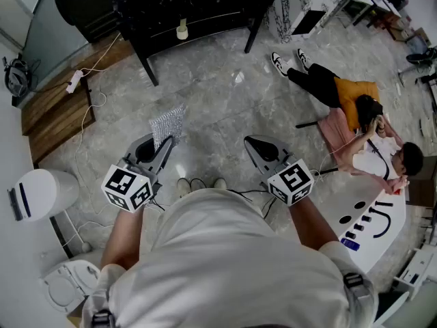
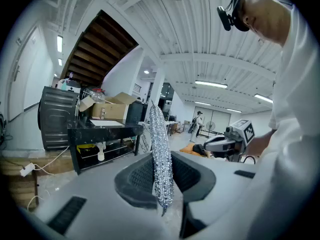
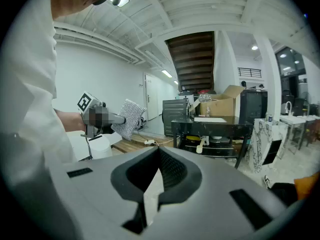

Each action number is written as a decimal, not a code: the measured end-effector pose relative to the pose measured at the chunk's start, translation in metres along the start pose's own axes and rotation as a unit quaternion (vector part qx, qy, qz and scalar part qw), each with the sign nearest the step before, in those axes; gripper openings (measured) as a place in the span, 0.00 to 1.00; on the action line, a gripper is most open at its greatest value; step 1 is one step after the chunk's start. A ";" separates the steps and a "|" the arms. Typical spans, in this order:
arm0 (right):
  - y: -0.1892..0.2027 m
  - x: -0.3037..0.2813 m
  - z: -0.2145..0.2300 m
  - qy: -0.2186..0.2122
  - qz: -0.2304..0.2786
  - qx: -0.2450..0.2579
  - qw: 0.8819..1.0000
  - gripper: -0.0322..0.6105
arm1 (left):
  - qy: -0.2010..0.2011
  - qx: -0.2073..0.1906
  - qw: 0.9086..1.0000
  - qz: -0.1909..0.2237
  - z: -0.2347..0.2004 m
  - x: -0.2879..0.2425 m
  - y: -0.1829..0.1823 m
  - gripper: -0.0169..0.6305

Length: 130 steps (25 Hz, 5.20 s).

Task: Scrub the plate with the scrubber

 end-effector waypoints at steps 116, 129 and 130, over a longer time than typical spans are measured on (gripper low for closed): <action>-0.159 -0.886 0.807 0.005 -0.404 -0.312 0.860 0.20 | -0.137 0.111 0.984 -0.018 -0.637 -0.636 -0.214 0.14; -0.138 -0.899 0.808 0.037 -0.410 -0.386 0.826 0.14 | -0.134 0.112 0.984 -0.027 -0.650 -0.634 -0.214 0.14; -0.138 -0.898 0.809 0.043 -0.408 -0.388 0.825 0.10 | -0.132 0.112 0.984 -0.028 -0.650 -0.633 -0.214 0.14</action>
Point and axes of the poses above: the fingertips, and each gripper's own axes: x backward along the fingers, z to its right, y out of its underside, the point moved 9 cm from there along x, backward along the fingers, and after that the axes turned 6 degrees about -x, right-handed, at the moved point
